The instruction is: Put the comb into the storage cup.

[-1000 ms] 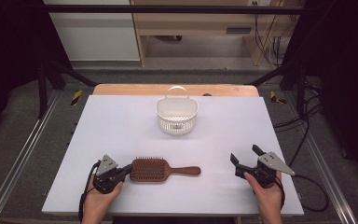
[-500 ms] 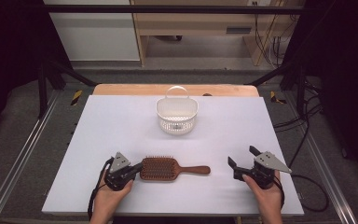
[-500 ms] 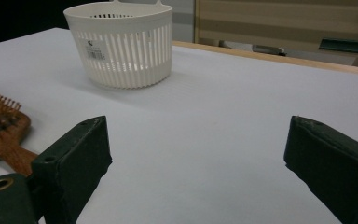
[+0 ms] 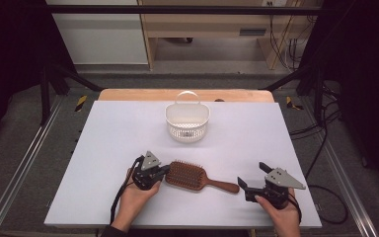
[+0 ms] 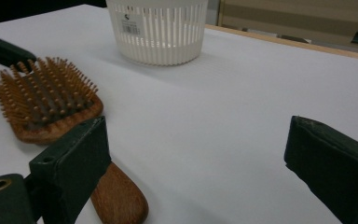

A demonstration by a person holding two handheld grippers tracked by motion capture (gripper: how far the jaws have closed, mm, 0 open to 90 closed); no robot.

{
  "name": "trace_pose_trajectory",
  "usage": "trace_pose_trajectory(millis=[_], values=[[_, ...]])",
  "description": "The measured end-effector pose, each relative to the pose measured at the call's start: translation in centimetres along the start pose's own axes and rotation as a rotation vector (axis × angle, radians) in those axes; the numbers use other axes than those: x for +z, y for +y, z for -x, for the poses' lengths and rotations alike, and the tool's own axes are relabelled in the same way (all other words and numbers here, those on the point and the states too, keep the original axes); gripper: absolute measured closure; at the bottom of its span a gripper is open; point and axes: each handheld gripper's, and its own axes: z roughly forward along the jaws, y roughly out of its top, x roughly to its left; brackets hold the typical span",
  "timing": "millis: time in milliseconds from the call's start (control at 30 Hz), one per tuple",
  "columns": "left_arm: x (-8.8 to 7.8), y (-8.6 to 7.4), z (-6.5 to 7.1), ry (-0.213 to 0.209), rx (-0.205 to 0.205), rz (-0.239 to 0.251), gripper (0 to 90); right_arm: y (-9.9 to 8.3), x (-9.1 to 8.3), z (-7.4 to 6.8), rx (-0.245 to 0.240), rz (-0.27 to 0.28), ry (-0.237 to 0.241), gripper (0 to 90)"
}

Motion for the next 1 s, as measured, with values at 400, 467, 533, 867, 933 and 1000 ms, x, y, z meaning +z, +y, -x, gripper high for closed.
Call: trace_pose_trajectory(millis=[400, 467, 533, 867, 933, 1000], values=[[1.9, 1.7, 1.2, -0.026, 0.040, -0.030, 89.8, 0.0, -0.5, -0.2, -0.006, 0.001, 0.019, 7.1], [2.1, 1.9, 1.5, -0.034, 0.049, -0.034, 89.8, 0.0, -0.6, -0.2, -0.007, 0.001, 0.020, 7.1], [2.2, 2.0, 1.7, -0.037, 0.059, -0.040, 89.8, 0.0, -0.6, -0.3, -0.007, 0.000, 0.019, 7.1], [2.5, 2.3, 2.3, -0.045, 0.072, -0.043, 89.8, 0.0, -0.6, -0.3, -0.007, -0.005, 0.016, 7.1], [2.7, 2.4, 2.5, -0.051, 0.073, -0.042, 89.8, 0.0, -0.5, -0.4, -0.009, -0.005, 0.017, 7.2], [2.8, 2.5, 2.7, -0.057, 0.080, -0.043, 89.8, 0.0, -0.6, -0.4, -0.009, -0.005, 0.018, 7.2]])
